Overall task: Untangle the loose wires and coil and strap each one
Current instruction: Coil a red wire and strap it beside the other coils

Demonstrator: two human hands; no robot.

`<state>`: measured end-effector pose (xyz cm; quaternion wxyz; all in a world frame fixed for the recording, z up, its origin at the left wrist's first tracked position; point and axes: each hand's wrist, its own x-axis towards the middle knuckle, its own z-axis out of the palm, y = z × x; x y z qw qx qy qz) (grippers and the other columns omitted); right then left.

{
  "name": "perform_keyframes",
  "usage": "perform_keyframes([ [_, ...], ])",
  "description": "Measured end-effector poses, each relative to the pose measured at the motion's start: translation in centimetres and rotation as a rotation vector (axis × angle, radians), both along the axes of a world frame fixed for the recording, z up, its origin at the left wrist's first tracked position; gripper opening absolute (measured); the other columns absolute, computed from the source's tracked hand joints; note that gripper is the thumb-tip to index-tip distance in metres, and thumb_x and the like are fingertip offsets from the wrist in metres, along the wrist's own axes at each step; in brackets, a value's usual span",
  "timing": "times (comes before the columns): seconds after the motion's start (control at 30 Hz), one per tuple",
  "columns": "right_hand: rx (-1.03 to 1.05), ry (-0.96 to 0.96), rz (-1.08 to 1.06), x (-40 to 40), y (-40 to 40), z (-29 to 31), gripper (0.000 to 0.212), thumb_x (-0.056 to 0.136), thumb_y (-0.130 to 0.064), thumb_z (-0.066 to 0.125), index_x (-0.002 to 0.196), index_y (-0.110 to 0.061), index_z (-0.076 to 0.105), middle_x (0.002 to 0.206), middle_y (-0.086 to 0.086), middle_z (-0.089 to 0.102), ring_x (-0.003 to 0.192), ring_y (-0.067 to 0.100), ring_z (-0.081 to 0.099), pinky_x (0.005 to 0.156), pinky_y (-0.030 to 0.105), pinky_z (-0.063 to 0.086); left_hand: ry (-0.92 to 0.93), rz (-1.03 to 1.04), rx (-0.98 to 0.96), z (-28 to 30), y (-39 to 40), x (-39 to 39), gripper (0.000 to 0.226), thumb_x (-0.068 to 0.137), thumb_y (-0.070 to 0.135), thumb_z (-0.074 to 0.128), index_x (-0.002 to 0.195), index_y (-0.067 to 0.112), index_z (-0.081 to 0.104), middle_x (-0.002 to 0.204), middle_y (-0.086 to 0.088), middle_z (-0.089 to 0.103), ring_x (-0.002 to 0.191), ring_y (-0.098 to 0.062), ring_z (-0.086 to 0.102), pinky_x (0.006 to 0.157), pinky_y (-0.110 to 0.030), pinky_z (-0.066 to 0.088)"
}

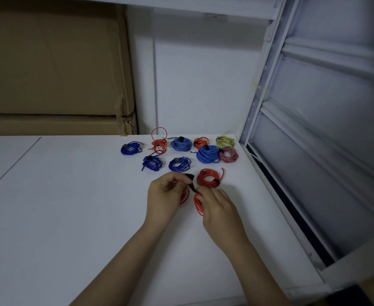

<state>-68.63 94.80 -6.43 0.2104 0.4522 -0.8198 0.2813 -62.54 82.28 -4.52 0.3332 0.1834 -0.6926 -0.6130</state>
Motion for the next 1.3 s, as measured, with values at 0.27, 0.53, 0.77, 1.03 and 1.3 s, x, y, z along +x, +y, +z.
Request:
perform_keyframes([
  [0.27,0.030,0.011,0.039,0.1,0.3,0.2,0.033,0.073,0.004,0.076,0.104,-0.001,0.068,0.086,0.012,0.066,0.076,0.028,0.064,0.062,0.034,0.056,-0.047,-0.093,0.024,0.3,0.2,0.2,0.040,0.083,0.006,0.072,0.100,0.041,0.061,0.090,0.018,0.069,0.074,0.004,0.066,0.065,-0.008,0.050],
  [0.53,-0.272,-0.596,0.234,0.9,1.3,2.2,0.027,0.098,-0.023,0.036,0.112,-0.034,0.057,0.103,-0.032,0.061,0.100,-0.010,0.055,0.082,0.003,0.037,-0.044,-0.087,-0.074,1.4,-0.6,0.2,0.045,0.080,0.005,0.074,0.098,0.044,0.059,0.096,0.015,0.068,0.074,-0.010,0.068,0.067,-0.019,0.055],
  [0.77,-0.357,-0.720,0.252,0.2,0.5,3.2,0.007,0.095,-0.031,0.041,0.091,-0.030,0.047,0.087,-0.019,0.059,0.074,-0.002,0.054,0.069,0.016,0.044,-0.013,-0.217,0.000,2.0,0.0,0.5,0.032,0.079,0.003,0.073,0.097,0.028,0.064,0.080,0.014,0.071,0.065,-0.001,0.065,0.061,-0.014,0.051],
  [1.03,-0.390,-0.662,0.178,0.3,0.0,2.8,0.008,0.096,-0.033,0.043,0.088,-0.034,0.046,0.081,-0.017,0.062,0.076,0.001,0.058,0.068,0.019,0.047,0.012,-0.405,0.566,2.8,-0.2,1.3,0.025,0.080,-0.002,0.064,0.102,0.009,0.067,0.081,-0.005,0.074,0.070,-0.013,0.071,0.059,-0.019,0.055],
  [1.3,-0.346,-0.722,0.238,0.3,-0.3,2.7,0.021,0.100,-0.019,0.045,0.083,-0.032,0.045,0.073,-0.017,0.059,0.066,-0.001,0.055,0.060,0.015,0.044,-0.116,-0.478,0.486,3.5,-1.0,2.0,0.051,0.061,0.015,0.076,0.111,0.011,0.065,0.088,-0.001,0.073,0.081,-0.015,0.071,0.068,-0.021,0.056],
])
